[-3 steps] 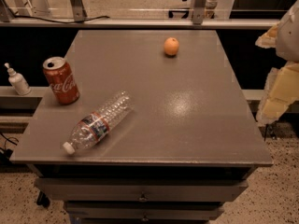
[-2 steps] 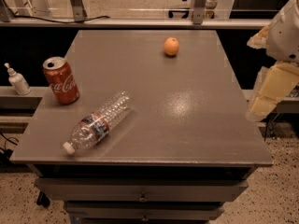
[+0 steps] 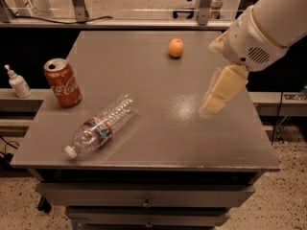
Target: Pick coke can
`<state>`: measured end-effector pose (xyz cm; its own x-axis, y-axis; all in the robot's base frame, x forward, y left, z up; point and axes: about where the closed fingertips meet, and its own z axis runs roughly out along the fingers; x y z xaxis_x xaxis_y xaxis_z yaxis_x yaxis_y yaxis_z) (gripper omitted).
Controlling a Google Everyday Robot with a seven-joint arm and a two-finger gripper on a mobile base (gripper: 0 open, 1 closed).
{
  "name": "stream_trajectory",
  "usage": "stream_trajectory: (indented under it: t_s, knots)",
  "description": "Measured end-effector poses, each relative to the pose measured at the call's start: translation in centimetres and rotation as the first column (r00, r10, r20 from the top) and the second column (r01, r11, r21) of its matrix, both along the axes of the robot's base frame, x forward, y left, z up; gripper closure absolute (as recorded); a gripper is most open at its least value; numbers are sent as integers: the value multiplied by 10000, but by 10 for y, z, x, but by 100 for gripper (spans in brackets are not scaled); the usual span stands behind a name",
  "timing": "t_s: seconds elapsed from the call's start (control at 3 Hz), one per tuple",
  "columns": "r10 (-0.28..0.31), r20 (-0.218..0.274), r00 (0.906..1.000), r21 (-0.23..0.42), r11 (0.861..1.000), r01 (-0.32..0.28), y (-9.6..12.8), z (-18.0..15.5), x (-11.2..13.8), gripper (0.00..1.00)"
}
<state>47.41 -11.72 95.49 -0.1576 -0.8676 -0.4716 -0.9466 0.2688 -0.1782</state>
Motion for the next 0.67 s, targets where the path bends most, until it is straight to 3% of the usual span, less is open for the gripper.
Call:
stream_trajectory:
  t_s: [0.33, 0.67]
  knots:
    - [192, -264, 9995, 1416, 9898, -152, 46, -11, 9, 0]
    - [418, -577, 9975, 2628, 9645, -252, 94, -21, 14, 0]
